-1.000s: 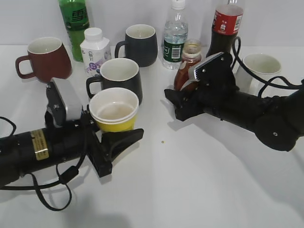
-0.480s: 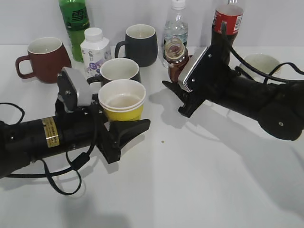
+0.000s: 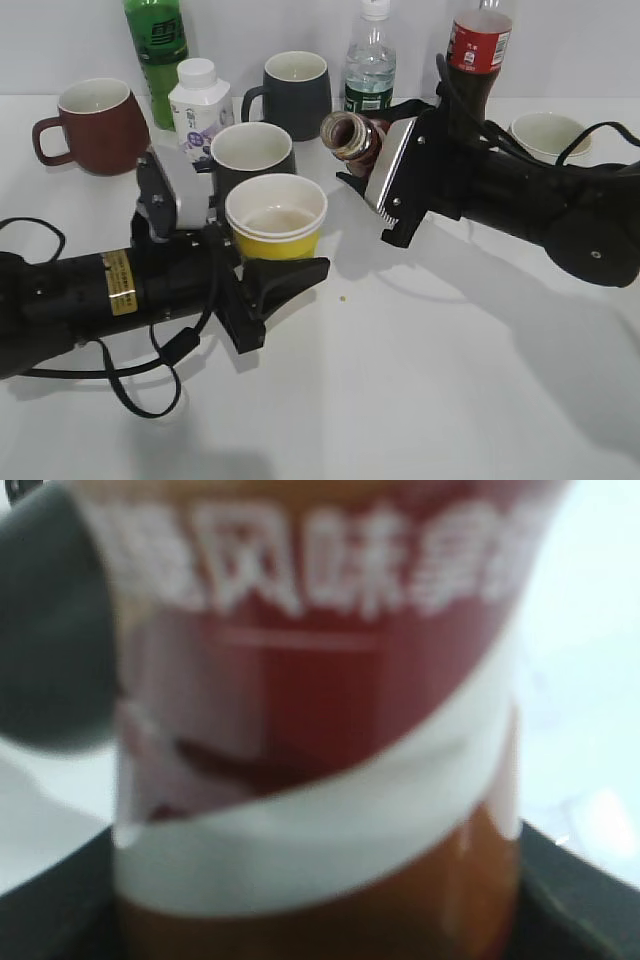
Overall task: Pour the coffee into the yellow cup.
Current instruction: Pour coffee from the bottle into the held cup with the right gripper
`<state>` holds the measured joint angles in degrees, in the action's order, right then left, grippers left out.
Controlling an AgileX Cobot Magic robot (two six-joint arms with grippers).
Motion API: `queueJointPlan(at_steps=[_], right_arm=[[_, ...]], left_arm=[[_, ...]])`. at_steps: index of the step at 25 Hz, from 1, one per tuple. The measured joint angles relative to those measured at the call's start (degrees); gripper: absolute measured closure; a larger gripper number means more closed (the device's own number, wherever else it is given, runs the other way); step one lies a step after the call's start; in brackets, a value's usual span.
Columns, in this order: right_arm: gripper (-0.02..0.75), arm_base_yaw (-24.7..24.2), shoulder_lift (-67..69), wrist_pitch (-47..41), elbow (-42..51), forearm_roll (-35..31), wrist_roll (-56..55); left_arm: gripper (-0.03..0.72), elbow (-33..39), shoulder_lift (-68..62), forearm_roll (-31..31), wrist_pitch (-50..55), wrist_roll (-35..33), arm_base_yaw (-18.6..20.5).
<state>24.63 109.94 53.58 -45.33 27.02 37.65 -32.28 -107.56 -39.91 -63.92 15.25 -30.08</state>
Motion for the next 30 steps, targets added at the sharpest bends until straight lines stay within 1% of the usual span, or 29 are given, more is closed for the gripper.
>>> queueJointPlan(at_steps=[6, 10, 17, 30], right_arm=[[0.234, 0.0, -1.96, -0.08, -0.07, 0.29, 5.34], [0.234, 0.0, -2.08, -0.27, -0.13, 0.29, 10.21], [0.234, 0.0, -2.08, -0.38, -0.13, 0.29, 16.06], [0.234, 0.0, -2.08, -0.52, -0.13, 0.24, 23.26]], left_arm=[[0.286, -4.18, -3.32, -4.58, 0.06, 0.06, 0.0], [0.286, -4.87, -3.46, -4.97, -0.21, 0.06, -0.27], [0.287, -4.87, -3.46, -5.58, -0.47, 0.06, -2.3], [0.288, -4.87, -3.46, -6.78, -0.47, 0.06, -2.29]])
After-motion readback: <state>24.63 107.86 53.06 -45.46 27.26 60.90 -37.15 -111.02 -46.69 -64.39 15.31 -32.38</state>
